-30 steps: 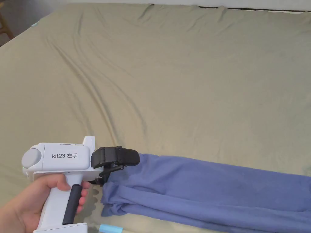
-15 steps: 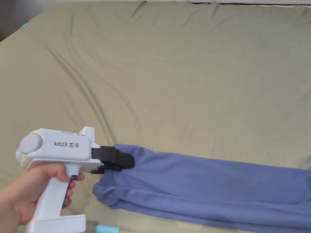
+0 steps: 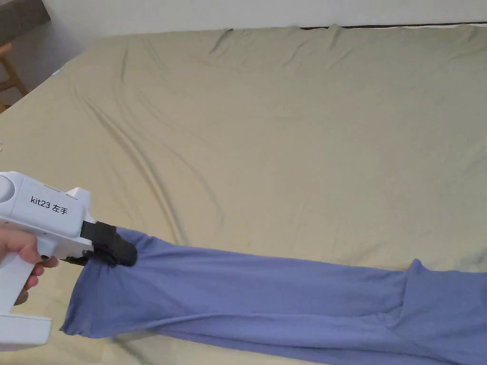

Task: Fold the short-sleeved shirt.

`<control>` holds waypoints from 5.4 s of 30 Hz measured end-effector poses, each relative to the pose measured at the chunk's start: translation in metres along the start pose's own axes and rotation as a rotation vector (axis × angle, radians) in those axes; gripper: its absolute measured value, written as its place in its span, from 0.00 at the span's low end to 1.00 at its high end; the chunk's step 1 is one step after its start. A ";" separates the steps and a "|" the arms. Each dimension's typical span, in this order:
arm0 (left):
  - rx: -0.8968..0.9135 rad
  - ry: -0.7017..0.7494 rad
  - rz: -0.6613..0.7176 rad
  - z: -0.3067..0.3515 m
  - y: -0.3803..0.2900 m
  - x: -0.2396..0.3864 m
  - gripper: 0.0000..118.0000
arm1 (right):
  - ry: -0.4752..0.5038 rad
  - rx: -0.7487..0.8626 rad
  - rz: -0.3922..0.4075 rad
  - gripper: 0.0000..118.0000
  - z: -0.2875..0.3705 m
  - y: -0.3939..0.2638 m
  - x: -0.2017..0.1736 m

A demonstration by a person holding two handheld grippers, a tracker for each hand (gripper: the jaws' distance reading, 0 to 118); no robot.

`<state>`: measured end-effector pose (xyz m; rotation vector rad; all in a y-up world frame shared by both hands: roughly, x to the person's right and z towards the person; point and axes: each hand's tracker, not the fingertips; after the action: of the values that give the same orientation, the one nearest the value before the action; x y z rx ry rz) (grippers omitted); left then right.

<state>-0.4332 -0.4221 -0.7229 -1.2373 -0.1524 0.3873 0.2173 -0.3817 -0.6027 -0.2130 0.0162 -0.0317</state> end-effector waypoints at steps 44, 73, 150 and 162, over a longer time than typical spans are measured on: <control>0.010 0.190 -0.360 -0.124 -0.113 0.277 0.00 | 0.038 -0.007 0.249 0.00 0.007 -0.006 -0.007; 0.016 -0.529 0.050 -0.104 -0.074 0.071 1.00 | 0.086 -0.062 0.298 0.00 -0.003 -0.012 -0.042; -0.003 0.089 -0.618 -0.196 -0.149 0.414 0.00 | 0.044 -0.182 0.342 0.00 0.022 -0.029 0.011; 0.210 -0.181 -0.641 -0.115 -0.128 0.379 0.00 | 0.074 -0.237 0.389 0.00 0.024 -0.038 -0.011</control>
<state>-0.0195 -0.4196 -0.6757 -0.8845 -0.6288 -0.0461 0.2054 -0.4133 -0.5715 -0.4428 0.1349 0.3519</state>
